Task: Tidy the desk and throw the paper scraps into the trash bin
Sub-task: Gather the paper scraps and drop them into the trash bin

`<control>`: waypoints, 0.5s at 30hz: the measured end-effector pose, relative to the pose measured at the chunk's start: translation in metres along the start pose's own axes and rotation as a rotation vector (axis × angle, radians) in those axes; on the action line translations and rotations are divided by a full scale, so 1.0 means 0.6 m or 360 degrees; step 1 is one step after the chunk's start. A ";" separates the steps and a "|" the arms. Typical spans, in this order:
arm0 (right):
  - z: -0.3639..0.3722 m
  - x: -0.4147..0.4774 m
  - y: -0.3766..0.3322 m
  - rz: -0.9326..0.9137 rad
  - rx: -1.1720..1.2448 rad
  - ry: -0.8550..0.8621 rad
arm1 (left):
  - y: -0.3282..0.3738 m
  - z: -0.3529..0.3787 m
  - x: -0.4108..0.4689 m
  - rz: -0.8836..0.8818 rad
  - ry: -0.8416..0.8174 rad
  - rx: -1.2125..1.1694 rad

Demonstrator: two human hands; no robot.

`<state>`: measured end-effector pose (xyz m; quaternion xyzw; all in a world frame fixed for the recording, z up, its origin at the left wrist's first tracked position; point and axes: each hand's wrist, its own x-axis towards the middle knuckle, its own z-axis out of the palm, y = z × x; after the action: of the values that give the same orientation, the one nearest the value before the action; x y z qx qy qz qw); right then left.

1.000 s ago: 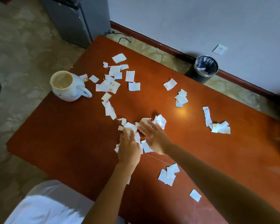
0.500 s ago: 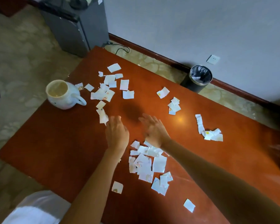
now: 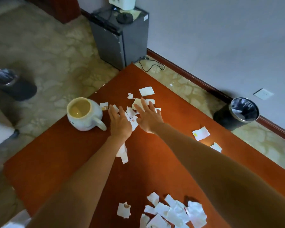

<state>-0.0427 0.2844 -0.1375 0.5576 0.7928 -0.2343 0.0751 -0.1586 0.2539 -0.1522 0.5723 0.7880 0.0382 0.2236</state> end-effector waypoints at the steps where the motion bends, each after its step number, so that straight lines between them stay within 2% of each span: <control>1: 0.004 0.011 0.003 -0.0022 -0.0021 0.0000 | 0.000 0.000 0.014 -0.0022 0.0016 0.0024; 7: 0.022 0.035 0.018 -0.0121 -0.0150 0.0030 | 0.004 -0.015 0.051 -0.0255 0.0114 -0.0002; 11: 0.025 0.009 0.035 -0.0152 -0.0074 -0.0012 | 0.004 -0.004 0.025 -0.0082 0.0128 0.0142; 15: 0.044 -0.064 0.060 -0.0229 -0.0138 0.0001 | 0.005 0.018 -0.056 0.0146 0.0073 0.0098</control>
<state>0.0009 0.2493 -0.1564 0.4955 0.8402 -0.2044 0.0817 -0.1433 0.2216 -0.1506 0.6134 0.7667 0.0373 0.1858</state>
